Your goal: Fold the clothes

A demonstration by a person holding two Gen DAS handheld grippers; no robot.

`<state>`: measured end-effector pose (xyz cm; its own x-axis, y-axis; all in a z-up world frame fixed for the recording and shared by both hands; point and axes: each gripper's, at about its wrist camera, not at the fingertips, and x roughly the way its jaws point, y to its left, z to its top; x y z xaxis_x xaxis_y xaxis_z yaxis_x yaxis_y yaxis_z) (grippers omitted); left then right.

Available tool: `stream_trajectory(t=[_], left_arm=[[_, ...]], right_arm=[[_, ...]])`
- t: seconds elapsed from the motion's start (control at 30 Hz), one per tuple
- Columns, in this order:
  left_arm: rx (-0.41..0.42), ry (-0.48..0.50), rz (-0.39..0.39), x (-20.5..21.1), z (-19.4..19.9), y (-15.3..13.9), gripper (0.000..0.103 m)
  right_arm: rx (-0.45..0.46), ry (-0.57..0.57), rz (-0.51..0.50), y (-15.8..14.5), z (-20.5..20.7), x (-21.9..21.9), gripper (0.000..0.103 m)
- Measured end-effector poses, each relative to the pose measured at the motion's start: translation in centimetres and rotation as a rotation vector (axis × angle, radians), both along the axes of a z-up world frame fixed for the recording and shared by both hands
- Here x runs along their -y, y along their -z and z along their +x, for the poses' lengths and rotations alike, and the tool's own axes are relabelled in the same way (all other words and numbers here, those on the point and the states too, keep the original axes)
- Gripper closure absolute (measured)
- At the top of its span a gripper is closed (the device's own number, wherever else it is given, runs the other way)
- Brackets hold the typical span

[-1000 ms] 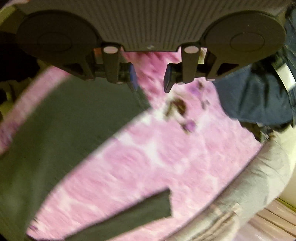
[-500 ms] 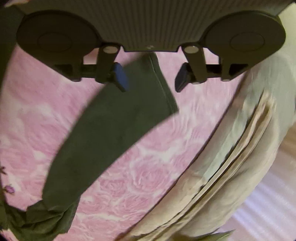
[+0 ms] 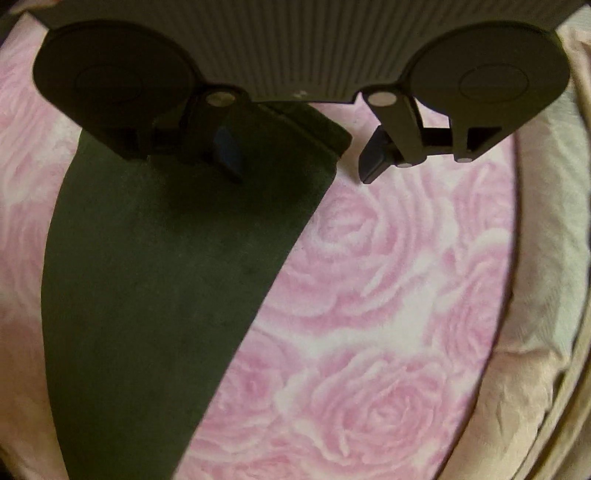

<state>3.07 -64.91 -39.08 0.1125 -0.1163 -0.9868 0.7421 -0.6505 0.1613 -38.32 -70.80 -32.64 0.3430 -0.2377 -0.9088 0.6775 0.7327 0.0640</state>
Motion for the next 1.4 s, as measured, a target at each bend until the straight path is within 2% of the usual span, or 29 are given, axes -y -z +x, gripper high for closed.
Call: stream_trajectory(t=[0.07,0.1,0.17,0.27,0.3,0.4,0.43,0.57,0.63,0.73,0.87,1.13,1.3,1.37,1.4], left_arm=[[-0.010,-0.001,-0.037,-0.7,0.4,-0.8,0.089],[-0.014,0.008,-0.084,-1.4,0.6,-2.0,0.096],[-0.020,0.031,-0.190,-3.1,1.1,-4.6,0.096],[0.000,0.026,-0.476,-7.4,2.1,-10.5,0.096],[0.019,0.029,-0.544,-9.2,2.2,-12.1,0.096],[0.103,0.079,-0.605,-15.8,2.7,-14.1,0.097],[0.122,0.079,-0.590,-18.0,2.8,-14.0,0.098],[0.134,0.085,-0.417,-26.3,1.8,-10.0,0.098],[0.121,0.070,-0.374,-28.9,0.9,-7.7,0.098],[0.121,0.046,-0.353,-31.0,-0.2,-4.7,0.098],[0.096,0.020,-0.331,-32.0,-1.1,-4.1,0.098],[0.041,-0.029,-0.284,-33.7,-3.1,-3.1,0.097],[0.021,-0.046,-0.207,-34.7,-3.3,-3.1,0.085],[-0.018,-0.120,-0.228,-34.6,-2.0,-4.4,0.081],[-0.038,-0.159,-0.240,-34.6,-1.4,-5.2,0.073]], right_arm=[[-0.010,0.039,-0.015,-0.1,0.2,0.4,0.005],[-0.014,0.060,-0.021,-0.1,0.3,0.5,0.005],[-0.026,0.097,-0.036,-0.6,0.6,0.8,0.005],[-0.035,0.106,-0.075,-2.3,1.1,0.3,0.005],[-0.038,0.107,-0.086,-2.8,1.2,0.1,0.005],[-0.043,0.095,-0.103,-3.8,1.8,-1.1,0.005],[-0.046,0.090,-0.095,-3.6,2.0,-1.6,0.005],[-0.063,0.072,-0.062,-2.5,3.1,-3.8,0.005],[-0.075,0.063,-0.045,-1.7,3.8,-5.1,0.005],[-0.087,0.050,-0.024,-0.8,4.8,-7.0,0.005],[-0.103,0.017,-0.024,-0.9,5.8,-9.3,0.005],[-0.086,0.096,-0.026,-2.5,5.8,-11.5,0.005],[-0.074,0.141,-0.027,-3.5,5.9,-12.9,0.005],[-0.057,0.133,-0.027,-3.7,6.3,-13.8,0.005],[-0.048,0.129,-0.026,-3.8,6.5,-14.2,0.005]])
